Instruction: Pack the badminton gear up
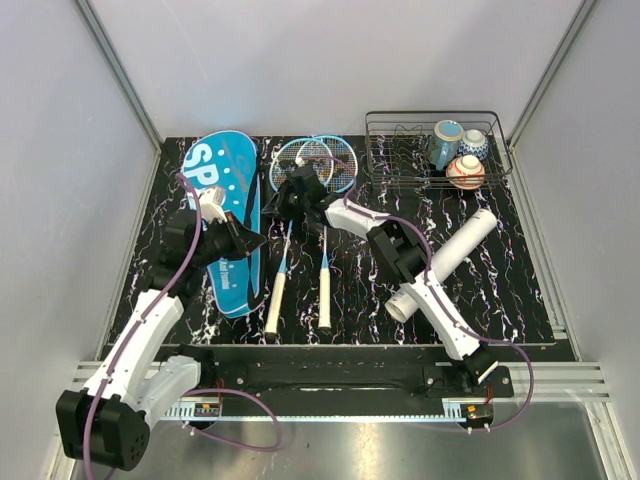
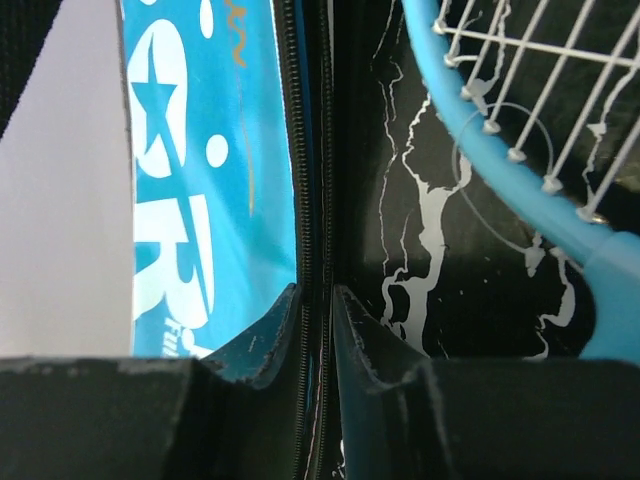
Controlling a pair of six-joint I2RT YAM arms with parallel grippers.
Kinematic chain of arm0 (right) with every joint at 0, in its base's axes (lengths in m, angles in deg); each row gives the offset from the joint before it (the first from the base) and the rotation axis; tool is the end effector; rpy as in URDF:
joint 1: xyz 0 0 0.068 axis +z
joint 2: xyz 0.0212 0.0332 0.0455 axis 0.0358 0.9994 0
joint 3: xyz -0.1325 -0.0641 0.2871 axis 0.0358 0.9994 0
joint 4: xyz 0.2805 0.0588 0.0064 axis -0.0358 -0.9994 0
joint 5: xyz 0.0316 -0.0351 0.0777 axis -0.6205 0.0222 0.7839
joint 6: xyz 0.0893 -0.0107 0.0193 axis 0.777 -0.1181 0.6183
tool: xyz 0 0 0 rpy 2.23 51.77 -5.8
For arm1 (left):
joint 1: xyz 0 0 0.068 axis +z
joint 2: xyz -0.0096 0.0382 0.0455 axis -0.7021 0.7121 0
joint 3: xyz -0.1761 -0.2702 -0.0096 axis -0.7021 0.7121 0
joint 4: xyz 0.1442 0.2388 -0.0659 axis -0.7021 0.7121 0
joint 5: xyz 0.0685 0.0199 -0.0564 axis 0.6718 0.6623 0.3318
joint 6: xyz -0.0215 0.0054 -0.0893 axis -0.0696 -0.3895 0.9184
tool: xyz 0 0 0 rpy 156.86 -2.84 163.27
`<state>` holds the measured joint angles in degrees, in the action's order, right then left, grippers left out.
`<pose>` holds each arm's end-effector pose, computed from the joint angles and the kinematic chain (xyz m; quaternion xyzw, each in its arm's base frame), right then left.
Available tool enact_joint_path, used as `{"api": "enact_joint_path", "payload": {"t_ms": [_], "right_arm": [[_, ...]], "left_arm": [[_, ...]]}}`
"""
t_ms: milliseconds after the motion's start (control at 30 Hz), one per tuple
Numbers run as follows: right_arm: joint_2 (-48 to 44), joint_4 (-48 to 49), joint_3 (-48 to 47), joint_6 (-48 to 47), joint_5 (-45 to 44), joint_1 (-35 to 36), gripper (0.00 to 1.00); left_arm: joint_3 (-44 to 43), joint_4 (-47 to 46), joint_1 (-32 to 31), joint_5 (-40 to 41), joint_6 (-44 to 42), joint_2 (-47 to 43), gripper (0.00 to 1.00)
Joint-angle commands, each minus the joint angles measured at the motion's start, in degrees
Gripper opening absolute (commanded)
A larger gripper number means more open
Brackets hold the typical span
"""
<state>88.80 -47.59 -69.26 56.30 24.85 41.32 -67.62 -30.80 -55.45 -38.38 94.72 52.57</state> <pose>0.5257 0.4656 0.0896 0.0222 0.8520 0.4658 0.2379 0.2234 -0.0785 0.3021 -0.0248 0.8301 -0.3577 0.4271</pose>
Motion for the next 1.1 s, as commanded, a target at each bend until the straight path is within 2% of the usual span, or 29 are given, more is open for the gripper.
{"api": "enact_joint_path", "payload": {"t_ms": [0, 100, 167, 200, 233, 300, 367, 400, 433, 533, 567, 633, 667, 767, 800, 833, 900, 1067], "right_arm": [[-1.8, -11.7, -2.0, -11.1, -9.0, 2.1, 0.27], [-0.4, -14.3, -5.2, -14.5, -9.2, 2.7, 0.28], [1.6, -15.8, -8.0, -15.0, -9.0, 2.7, 0.25], [2.0, -15.8, -9.2, -15.3, -8.7, 2.7, 0.22], [2.5, -15.5, -9.7, -15.4, -8.1, 2.7, 0.11], [2.5, -14.4, -10.6, -15.4, -6.1, 2.7, 0.01], [1.1, -11.3, -11.1, -15.3, -4.9, 2.8, 0.0], [0.6, -10.8, -12.2, -15.2, -4.0, 2.8, 0.0], [-0.5, -11.1, -12.9, -15.1, -3.5, 2.8, 0.0], [-4.1, -11.4, -13.4, -14.4, -2.2, 2.8, 0.0], [-5.1, -11.4, -13.4, -14.2, -1.5, 2.8, 0.0], [-8.2, -11.1, -11.9, -12.8, 0.3, 2.8, 0.0], [-9.4, -11.2, -11.0, -12.2, 0.6, 2.7, 0.0], [-14.9, -9.0, -4.7, -10.3, 1.2, 2.8, 0.0], [-16.3, -6.9, -1.0, -9.2, 1.8, 2.8, 0.0], [-18.9, -5.4, 1.0, -8.7, 2.3, 2.8, 0.0], [-21.3, -2.5, 6.3, -7.3, 3.2, 2.7, 0.0], [-26.7, 1.7, 13.1, -6.7, 4.1, 2.8, 0.0]], "left_arm": [[-0.5, -2.0, -0.1, 0.4, -0.5, -1.1, 0.0], [-0.4, -1.9, -0.2, 0.6, -0.4, -0.9, 0.0], [-0.5, -1.6, -0.1, 1.0, -0.3, -0.9, 0.0], [-0.7, -0.9, -0.2, 1.2, -0.1, -1.0, 0.0], [-0.8, -0.5, -0.2, 2.1, -0.1, -1.1, 0.0], [-1.3, 2.2, -0.1, 4.2, 0.4, -1.3, 0.0], [-1.8, 5.0, -0.2, 10.4, 1.6, -1.3, 0.01], [-2.3, 9.3, -0.1, 14.2, 2.8, -0.9, 0.03], [-2.4, 11.2, -0.1, 22.1, 4.3, -0.6, 0.05], [-0.2, 13.0, -0.1, 31.2, 10.0, -0.3, 0.08], [0.5, 12.9, -0.1, 32.5, 12.4, -0.3, 0.12], [3.1, 10.7, -0.1, 34.1, 14.1, -0.5, 0.3], [3.8, 9.8, 0.0, 34.2, 14.9, -0.4, 0.39], [5.9, 6.4, -0.1, 33.5, 15.0, -0.6, 0.51], [6.5, 4.8, 0.0, 32.7, 14.5, -0.6, 0.6], [6.7, 3.7, 0.0, 29.9, 13.8, -0.5, 0.63], [6.1, 1.8, 0.0, 26.3, 10.6, 0.6, 0.68], [1.5, 0.2, -0.1, 18.1, 4.9, 5.0, 0.67]]}}
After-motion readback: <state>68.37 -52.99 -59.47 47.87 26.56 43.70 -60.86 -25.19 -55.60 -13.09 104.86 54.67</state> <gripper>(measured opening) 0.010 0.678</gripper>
